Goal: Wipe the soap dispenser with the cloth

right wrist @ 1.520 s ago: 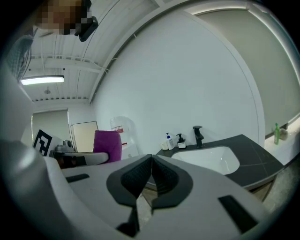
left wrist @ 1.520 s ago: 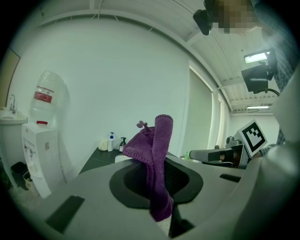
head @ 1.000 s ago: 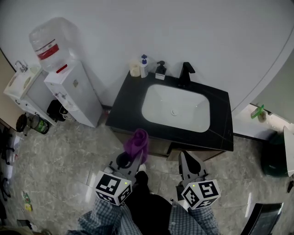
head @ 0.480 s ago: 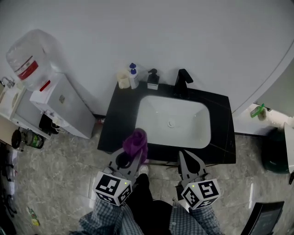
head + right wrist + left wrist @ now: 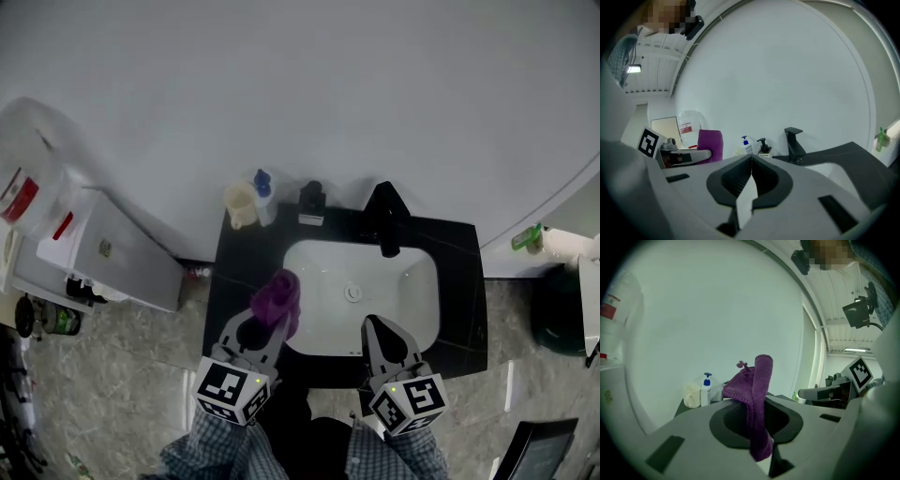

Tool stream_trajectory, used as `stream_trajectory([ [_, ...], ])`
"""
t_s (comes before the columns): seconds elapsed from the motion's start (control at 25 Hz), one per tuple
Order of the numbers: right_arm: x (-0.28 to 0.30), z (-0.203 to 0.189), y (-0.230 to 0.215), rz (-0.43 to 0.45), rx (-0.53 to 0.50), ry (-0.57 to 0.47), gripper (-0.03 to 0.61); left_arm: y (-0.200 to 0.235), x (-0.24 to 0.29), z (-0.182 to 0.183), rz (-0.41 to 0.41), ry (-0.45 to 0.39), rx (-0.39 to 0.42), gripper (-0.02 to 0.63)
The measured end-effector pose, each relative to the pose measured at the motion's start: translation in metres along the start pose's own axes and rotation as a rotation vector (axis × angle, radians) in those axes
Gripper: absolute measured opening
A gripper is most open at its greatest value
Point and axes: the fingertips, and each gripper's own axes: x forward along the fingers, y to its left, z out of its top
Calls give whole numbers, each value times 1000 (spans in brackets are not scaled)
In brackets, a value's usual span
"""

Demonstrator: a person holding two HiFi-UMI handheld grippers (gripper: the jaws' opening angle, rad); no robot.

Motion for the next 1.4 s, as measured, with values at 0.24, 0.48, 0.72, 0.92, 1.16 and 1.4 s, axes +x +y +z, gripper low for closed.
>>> stream_trajectory([
  [0.24,29,1,-7,-32,3,48,18,33,31,0,-19,18,-29,60],
  [0.48,53,-9,-14,-26,15,86,18,69,60,3,37,0,-32,60],
  [0.72,68,-7,-23,-1,21,102,18,98,102,24,81,-41,-18,60],
  [0.92,80,-9,-39,3,40,118,18,114,143,42,95,-60,-19,60],
  [1.16,99,-1,-55,26,25,122,18,127,180,44,108,-32,17,60],
  [1.4,107,-3,-74,27,31,141,18,144,206,39,157,-13,39,60],
])
